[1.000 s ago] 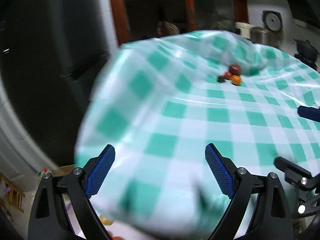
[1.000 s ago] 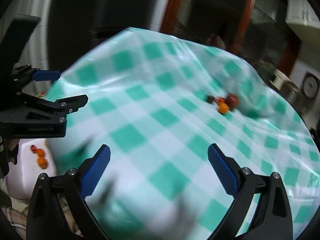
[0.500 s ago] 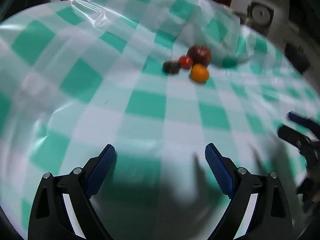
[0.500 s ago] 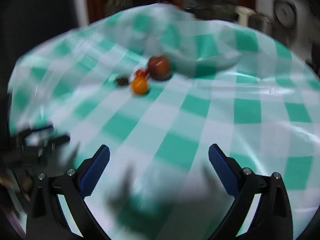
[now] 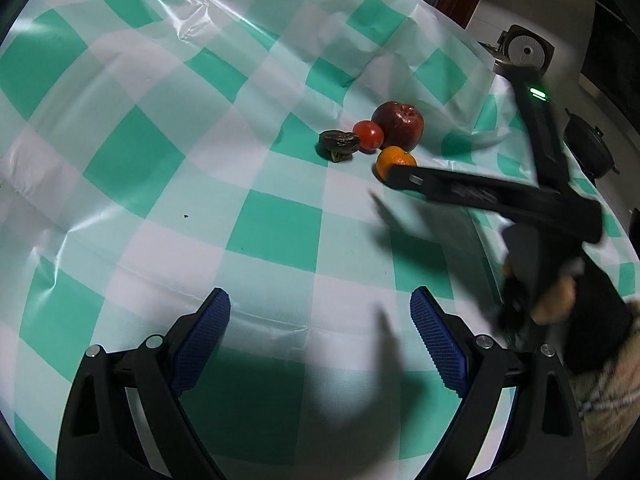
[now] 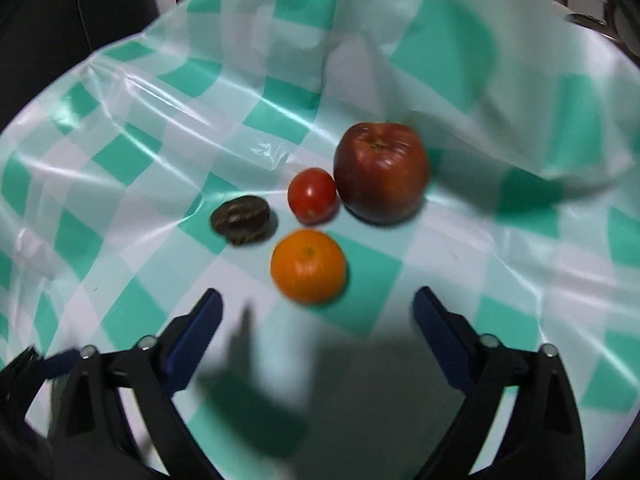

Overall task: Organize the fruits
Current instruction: 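Grasp a tangerine with the right tool while the left tool grasps a dark passion fruit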

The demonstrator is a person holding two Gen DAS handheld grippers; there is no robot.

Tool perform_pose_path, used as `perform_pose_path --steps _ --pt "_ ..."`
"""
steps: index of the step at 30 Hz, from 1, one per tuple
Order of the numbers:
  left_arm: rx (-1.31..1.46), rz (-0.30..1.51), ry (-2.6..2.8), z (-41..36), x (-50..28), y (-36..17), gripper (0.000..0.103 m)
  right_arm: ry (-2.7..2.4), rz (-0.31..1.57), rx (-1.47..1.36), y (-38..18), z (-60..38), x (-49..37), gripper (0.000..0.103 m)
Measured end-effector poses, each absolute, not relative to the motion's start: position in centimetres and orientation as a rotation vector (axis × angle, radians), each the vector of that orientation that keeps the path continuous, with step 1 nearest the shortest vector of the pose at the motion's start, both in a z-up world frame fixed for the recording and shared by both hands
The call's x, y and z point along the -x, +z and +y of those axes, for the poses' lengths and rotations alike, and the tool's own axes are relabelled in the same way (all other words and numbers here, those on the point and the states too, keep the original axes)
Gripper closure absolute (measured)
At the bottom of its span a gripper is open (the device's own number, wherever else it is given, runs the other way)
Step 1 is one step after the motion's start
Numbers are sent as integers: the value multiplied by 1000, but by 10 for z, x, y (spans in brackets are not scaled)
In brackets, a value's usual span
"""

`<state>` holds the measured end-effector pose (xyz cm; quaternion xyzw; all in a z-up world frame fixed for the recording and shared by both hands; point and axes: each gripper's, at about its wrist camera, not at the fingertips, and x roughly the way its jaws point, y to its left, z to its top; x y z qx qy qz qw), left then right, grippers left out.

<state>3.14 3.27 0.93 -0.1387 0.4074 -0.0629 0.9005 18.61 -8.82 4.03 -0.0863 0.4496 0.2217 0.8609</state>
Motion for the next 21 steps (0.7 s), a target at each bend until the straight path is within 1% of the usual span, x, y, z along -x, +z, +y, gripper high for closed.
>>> perform_pose_path --steps 1,2,3,5,6,7,8,11,15,18,21 --pt "283 845 -129 32 -32 9 14 459 957 188 37 -85 -191 19" --pt "281 846 -128 32 -32 9 14 447 972 203 33 -81 -196 26" --pt "279 846 -127 32 -31 9 14 438 981 217 30 -79 -199 29" --pt "279 846 -127 32 -31 9 14 437 963 245 29 -75 -198 31" --pt "278 847 -127 32 -31 9 14 442 954 248 29 -74 -197 46" --pt "277 848 -127 32 -31 9 14 458 938 243 30 -74 -194 56" --pt "276 848 -128 32 -31 9 14 455 930 246 30 -75 -191 61" --pt "279 848 -132 33 -30 8 14 443 905 195 35 -88 -177 62" --pt "265 854 -134 31 -32 8 13 432 863 81 46 -130 -136 62" --pt "245 871 -123 27 -37 9 13 387 855 74 44 -164 -100 62" --pt "176 878 -139 12 -60 13 13 364 844 69 46 -187 -77 61"
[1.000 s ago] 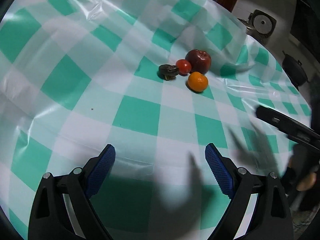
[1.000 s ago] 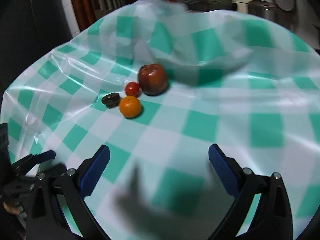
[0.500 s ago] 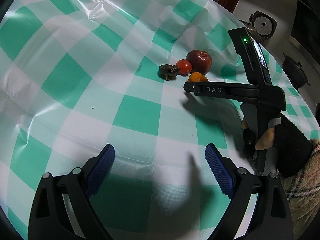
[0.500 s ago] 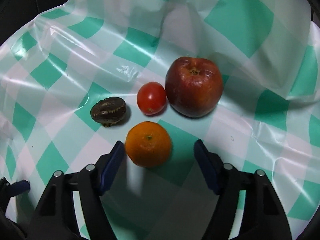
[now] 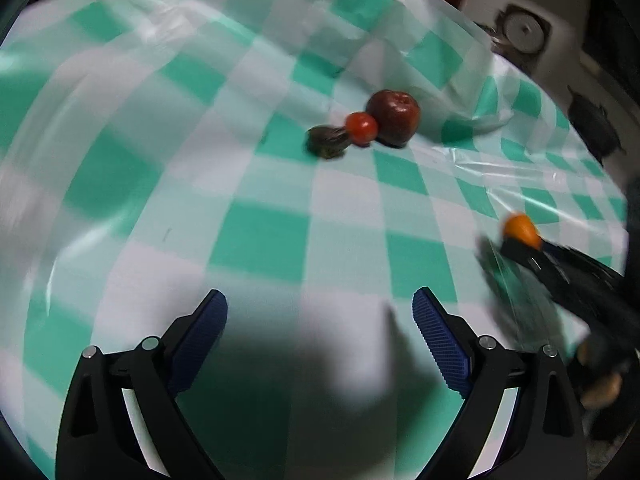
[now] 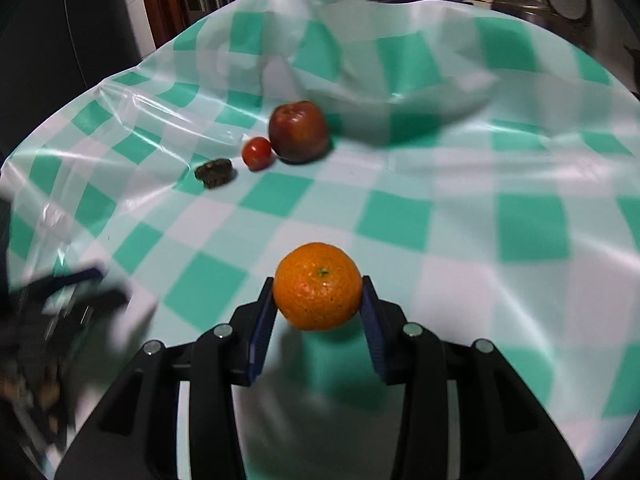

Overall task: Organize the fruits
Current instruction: 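Grasp a tangerine with the right tool while the left tool grasps a dark passion fruit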

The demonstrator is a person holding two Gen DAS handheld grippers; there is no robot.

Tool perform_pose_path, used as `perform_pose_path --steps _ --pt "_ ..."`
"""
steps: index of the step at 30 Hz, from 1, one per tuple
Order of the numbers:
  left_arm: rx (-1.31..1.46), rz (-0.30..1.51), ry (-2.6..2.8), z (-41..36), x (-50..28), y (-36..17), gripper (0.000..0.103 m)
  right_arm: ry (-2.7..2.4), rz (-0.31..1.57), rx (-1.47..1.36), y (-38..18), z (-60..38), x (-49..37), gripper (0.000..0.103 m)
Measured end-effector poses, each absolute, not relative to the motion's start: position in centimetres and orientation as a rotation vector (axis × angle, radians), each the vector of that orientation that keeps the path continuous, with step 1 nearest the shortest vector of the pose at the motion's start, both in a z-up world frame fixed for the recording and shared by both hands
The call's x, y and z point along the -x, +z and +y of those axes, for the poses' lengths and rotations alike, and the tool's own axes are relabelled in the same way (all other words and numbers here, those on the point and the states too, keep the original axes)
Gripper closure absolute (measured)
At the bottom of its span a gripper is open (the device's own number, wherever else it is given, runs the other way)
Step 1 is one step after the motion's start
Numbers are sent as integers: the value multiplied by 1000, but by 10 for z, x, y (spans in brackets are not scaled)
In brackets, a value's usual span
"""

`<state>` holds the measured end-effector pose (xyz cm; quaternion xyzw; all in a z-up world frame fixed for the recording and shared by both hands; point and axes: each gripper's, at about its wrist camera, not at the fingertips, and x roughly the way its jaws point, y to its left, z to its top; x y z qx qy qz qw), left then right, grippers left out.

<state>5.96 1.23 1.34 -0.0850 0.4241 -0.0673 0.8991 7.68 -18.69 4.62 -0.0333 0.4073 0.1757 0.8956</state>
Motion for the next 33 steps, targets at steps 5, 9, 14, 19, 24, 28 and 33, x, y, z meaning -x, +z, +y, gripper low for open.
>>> perform_pose_path --steps 5,9,14,19,24,28,33 --pt "82 856 -83 -8 -131 20 13 343 794 79 51 -199 -61 61" --pt "127 920 -52 -2 -180 9 21 362 768 172 50 -181 -54 61" --pt "111 919 -34 -3 -205 10 38 379 756 148 51 -183 -53 61" --pt "13 896 -20 -15 -201 10 65 396 781 124 50 -186 -56 61" --pt "-42 816 -51 -21 -133 31 65 401 777 99 50 -190 -57 61" --pt "-144 781 -74 -26 -53 38 65 411 782 96 50 -189 -57 61" --pt "-107 765 -66 -7 19 40 65 386 779 81 50 -192 -59 62"
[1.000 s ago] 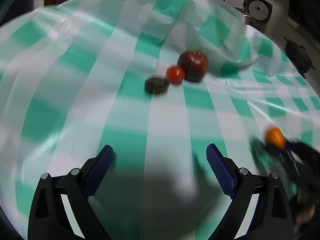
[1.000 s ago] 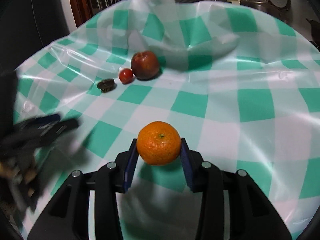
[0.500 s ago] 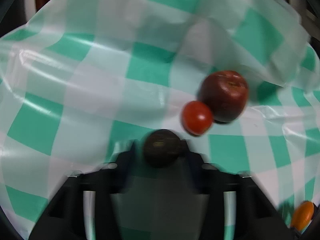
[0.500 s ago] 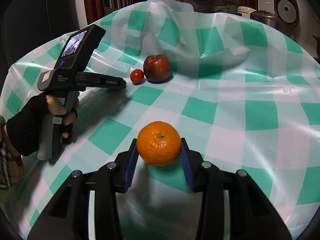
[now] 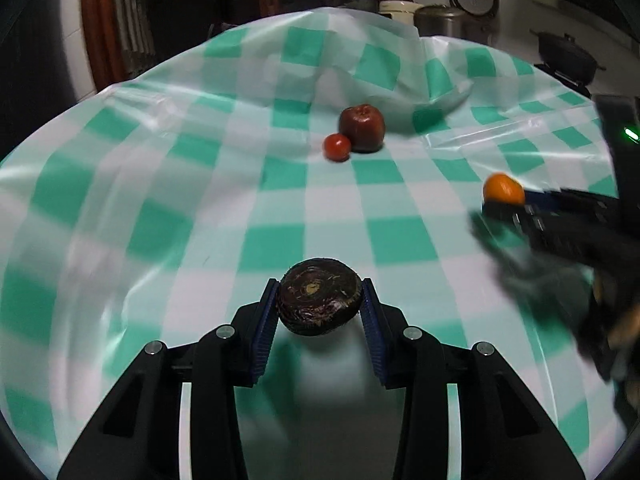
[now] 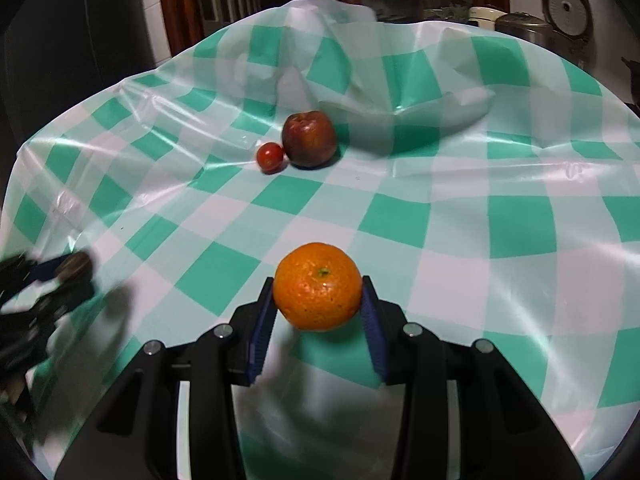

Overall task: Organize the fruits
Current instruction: 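Grasp a tangerine with the right tool while the left tool grasps a dark passion fruit, then carry the passion fruit and tangerine over the white box with both tools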

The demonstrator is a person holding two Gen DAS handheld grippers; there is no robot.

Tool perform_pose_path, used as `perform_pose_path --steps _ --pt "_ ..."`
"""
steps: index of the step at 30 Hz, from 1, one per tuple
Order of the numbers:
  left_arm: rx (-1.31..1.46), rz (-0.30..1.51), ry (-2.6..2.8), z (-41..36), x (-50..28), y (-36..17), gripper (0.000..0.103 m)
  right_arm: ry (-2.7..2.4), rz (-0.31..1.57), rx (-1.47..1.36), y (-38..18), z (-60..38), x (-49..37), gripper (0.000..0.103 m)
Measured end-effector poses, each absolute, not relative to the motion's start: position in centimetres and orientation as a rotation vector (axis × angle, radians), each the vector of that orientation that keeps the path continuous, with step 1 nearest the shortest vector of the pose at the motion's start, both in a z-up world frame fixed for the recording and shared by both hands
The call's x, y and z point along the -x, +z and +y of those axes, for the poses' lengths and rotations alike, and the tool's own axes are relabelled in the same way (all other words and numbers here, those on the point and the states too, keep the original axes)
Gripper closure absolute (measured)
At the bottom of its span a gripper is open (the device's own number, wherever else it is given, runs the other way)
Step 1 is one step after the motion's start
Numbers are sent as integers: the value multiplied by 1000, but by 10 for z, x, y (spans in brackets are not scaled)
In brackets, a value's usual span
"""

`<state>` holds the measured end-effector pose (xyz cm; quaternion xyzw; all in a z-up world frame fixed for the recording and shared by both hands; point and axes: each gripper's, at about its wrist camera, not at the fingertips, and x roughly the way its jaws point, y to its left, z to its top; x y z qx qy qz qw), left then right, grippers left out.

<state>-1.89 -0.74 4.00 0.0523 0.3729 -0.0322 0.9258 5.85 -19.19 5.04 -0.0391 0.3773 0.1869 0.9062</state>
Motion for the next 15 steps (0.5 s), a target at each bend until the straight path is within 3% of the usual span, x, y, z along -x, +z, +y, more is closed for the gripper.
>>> perform_pose_path --steps 9,15 --pt "-5 734 2 35 75 54 65 360 818 61 55 -186 -44 61" --pt "-31 732 50 70 143 58 65 524 789 71 65 -135 45 61"
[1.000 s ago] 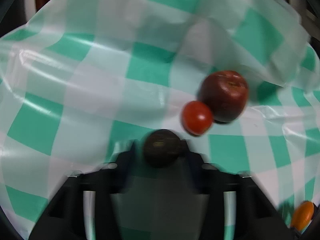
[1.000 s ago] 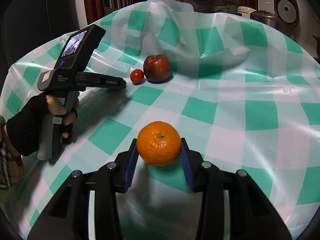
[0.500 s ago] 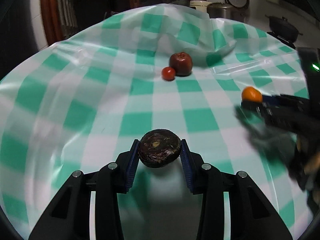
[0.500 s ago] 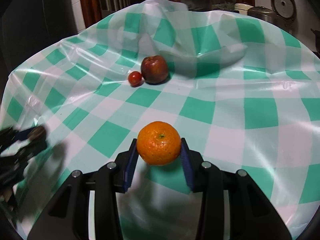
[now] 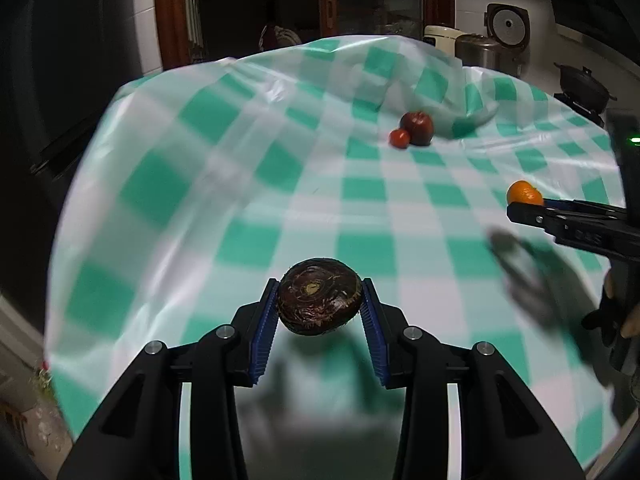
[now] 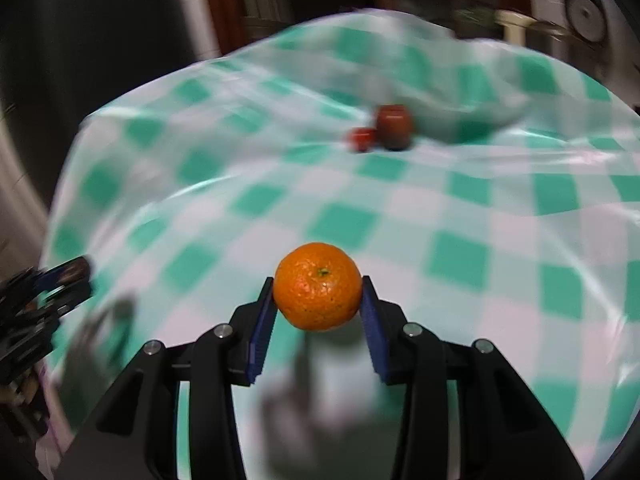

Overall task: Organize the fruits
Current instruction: 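Carry the passion fruit and tangerine over the white box with both tools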

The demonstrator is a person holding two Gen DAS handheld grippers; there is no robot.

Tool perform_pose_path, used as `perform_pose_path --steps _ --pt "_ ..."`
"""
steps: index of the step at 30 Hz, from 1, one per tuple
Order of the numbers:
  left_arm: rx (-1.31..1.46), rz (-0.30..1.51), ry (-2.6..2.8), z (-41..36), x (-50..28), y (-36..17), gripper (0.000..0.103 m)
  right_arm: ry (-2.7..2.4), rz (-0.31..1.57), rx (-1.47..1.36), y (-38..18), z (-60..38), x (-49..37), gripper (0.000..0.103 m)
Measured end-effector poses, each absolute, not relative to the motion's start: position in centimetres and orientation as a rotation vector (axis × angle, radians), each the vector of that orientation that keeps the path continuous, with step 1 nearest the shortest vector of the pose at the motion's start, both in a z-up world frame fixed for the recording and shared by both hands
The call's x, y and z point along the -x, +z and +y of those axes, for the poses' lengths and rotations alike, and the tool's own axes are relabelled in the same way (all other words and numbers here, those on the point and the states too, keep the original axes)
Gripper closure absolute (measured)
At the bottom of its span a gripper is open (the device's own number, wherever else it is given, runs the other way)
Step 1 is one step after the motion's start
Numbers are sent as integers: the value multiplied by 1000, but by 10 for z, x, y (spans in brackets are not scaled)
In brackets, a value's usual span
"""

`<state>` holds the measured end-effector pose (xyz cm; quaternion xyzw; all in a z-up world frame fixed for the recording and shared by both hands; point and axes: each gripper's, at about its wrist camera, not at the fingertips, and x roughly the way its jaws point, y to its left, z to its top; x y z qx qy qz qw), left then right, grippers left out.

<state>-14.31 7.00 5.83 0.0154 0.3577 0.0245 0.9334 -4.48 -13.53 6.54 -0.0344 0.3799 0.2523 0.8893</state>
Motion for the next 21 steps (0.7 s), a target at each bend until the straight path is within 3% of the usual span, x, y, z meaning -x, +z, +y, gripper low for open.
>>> perform_pose_path --steps 21 --pt "113 732 498 232 367 18 64 1106 762 465 48 95 282 61"
